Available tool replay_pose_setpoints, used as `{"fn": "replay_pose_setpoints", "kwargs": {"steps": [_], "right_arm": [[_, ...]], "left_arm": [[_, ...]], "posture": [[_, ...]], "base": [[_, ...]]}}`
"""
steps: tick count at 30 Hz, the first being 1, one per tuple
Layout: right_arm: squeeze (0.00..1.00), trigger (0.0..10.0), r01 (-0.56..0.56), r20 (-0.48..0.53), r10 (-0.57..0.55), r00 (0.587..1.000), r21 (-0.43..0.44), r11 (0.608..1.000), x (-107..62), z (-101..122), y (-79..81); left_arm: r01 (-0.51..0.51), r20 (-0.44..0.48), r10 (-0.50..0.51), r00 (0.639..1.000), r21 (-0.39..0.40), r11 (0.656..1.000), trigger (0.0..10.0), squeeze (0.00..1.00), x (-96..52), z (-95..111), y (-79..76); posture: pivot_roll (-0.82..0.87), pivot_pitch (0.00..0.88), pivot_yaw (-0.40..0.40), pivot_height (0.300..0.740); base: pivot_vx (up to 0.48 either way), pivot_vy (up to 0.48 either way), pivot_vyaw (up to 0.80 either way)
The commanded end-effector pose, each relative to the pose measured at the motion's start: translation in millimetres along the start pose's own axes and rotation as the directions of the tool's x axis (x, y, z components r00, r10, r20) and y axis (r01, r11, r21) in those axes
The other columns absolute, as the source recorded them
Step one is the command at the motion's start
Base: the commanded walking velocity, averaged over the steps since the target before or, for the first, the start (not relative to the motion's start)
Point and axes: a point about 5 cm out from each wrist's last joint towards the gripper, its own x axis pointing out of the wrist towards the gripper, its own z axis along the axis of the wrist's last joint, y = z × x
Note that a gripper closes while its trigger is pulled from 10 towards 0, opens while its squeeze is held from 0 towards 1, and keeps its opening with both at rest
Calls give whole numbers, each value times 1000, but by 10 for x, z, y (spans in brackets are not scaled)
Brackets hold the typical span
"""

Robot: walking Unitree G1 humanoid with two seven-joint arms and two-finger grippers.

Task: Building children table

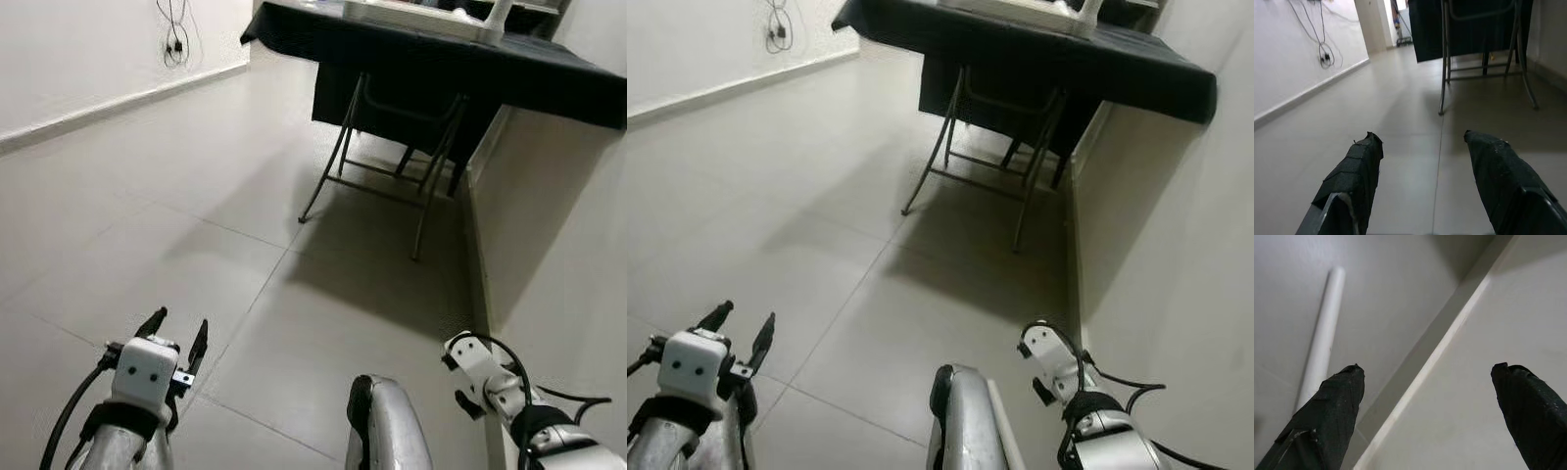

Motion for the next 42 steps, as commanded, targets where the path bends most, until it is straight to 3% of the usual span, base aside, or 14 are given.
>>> {"fn": "replay_pose_setpoints", "kwargs": {"steps": [1, 4, 6, 8, 15, 22, 27, 31, 42], "right_arm": [[0, 10000, -3, -43, 3, 999, -1, 1000, 11, -147, -9], [0, 10000, -69, -2, 69, 998, 70, 995, 25, -158, 100], [0, 10000, -69, -2, 69, 998, 70, 995, 25, -158, 100], [0, 10000, -126, 66, 119, 991, 129, 984, 21, -50, 158], [0, 10000, -125, 124, 112, 986, 100, 987, 0, 94, 103], [0, 10000, -78, 107, 67, 992, 98, 992, -1, -19, -16], [0, 10000, -75, 99, 65, 993, 111, 991, 4, -81, -18], [0, 10000, -81, 102, 67, 993, 138, 987, 14, -86, 46], [0, 10000, -97, 123, 80, 989, 142, 985, 24, -40, 162]], "left_arm": [[3, -8, -3, 1000, 11, 1000, 10000, 0, -38, 24, -8], [6, -21, -6, 1000, 8, 1000, 10000, 0, -87, 28, -17], [6, -21, -6, 1000, 8, 1000, 10000, 0, -87, 28, -17], [9, -26, -9, 1000, 7, 1000, 10000, 0, -96, 30, -19], [18, -25, -18, 1000, 7, 1000, 10000, 0, -69, 46, -14], [30, -31, -30, 999, 5, 1000, 10000, 0, -97, 53, -31], [32, -19, -32, 999, 15, 999, 10000, 0, -41, 98, 17], [19, -10, -18, 1000, 48, 999, 10000, 0, 3, 106, 146], [-17, -14, 19, 1000, 86, 996, 10000, 0, -23, 135, 322]], "posture": [[-41, 53, -186, 310], [-38, 66, -185, 300], [-38, 66, -185, 300], [-37, 80, -177, 300], [-50, 82, -168, 300], [-62, 84, -154, 300], [-57, 83, -143, 300], [-58, 83, -140, 300], [-26, 90, -128, 300]], "base": [[0, 0, 0], [0, 0, 0], [0, 0, 0], [0, 0, 0], [0, 0, 0], [0, 0, 0], [0, 0, 0], [0, 0, 0], [0, 0, 0]]}}
